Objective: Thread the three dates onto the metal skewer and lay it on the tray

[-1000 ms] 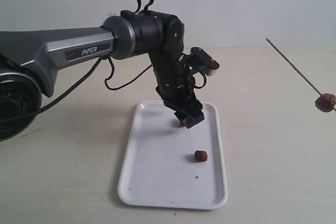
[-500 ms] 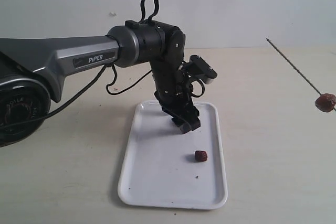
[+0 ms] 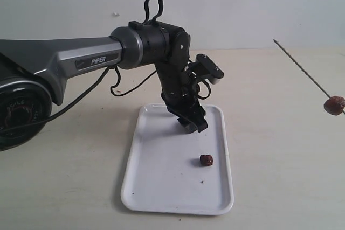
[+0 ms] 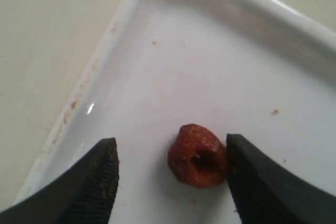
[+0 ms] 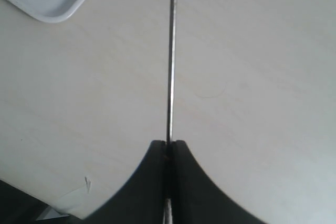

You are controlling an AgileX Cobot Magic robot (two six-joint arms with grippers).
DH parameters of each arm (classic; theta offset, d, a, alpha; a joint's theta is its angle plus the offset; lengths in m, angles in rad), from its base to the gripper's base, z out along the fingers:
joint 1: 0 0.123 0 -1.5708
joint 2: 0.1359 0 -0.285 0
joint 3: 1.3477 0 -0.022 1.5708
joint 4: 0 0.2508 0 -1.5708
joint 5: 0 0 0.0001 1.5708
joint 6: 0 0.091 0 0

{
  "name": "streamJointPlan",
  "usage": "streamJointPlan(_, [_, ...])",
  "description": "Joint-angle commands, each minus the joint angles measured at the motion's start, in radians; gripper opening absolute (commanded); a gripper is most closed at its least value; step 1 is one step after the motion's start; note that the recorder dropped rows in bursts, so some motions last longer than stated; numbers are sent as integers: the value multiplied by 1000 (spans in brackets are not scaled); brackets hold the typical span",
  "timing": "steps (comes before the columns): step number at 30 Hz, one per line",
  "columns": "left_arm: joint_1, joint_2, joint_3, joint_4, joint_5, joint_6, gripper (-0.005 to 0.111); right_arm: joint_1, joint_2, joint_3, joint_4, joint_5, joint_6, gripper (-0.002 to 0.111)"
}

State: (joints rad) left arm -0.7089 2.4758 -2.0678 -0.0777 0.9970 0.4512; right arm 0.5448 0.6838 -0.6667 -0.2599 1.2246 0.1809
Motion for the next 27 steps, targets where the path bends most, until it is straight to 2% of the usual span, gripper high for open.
streamJointPlan(1, [0, -3, -5, 6, -5, -1, 54, 1, -8, -9, -11, -4, 4, 0])
streamJointPlan(16, [0, -3, -5, 14, 21, -1, 49, 1, -8, -9, -11, -4, 4, 0])
streamJointPlan(22, [0, -3, -5, 14, 21, -1, 33, 1, -8, -9, -11, -4, 4, 0])
streamJointPlan(27, [0, -3, -5, 14, 22, -1, 33, 1, -8, -9, -9, -4, 4, 0])
